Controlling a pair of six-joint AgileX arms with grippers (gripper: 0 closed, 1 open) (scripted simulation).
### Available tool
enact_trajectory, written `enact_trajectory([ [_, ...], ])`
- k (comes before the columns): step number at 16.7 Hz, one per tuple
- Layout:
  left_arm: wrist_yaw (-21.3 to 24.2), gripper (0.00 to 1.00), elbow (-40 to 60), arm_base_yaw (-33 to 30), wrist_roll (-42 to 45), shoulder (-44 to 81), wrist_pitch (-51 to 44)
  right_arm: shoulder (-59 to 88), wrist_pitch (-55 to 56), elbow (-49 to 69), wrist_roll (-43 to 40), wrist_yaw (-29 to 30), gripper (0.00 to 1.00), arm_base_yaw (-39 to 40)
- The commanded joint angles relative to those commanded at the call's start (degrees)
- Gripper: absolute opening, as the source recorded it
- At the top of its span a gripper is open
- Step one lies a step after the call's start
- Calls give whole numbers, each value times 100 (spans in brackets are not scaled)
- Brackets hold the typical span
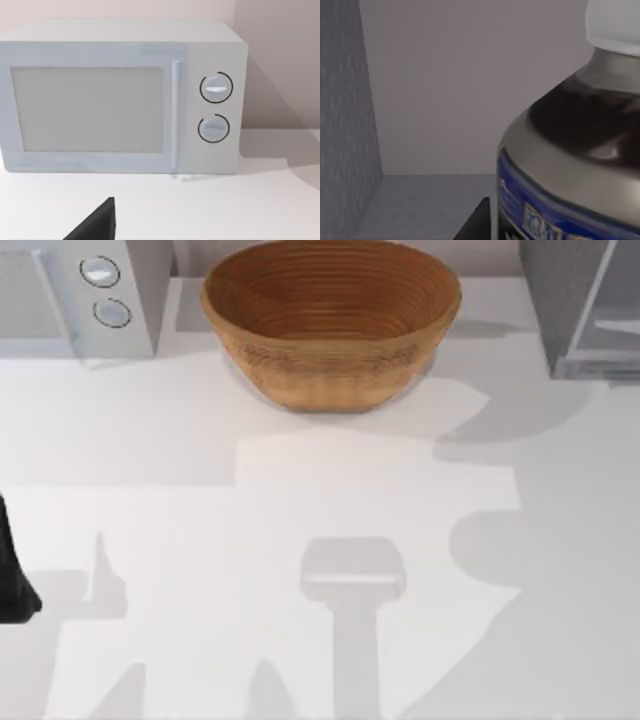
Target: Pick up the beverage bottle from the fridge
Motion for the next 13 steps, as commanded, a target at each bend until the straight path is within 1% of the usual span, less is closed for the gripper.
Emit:
enact_trajectory([
  [3, 0, 100, 0, 0, 0, 0, 0, -550, 247, -859, -6, -122, 0, -108],
  [5, 0, 100, 0, 0, 0, 0, 0, -805, 375, -1196, -12, -182, 0, -160],
  [13, 0, 100, 0, 0, 0, 0, 0, -1009, 299, -1354, -5, -172, 0, -110],
])
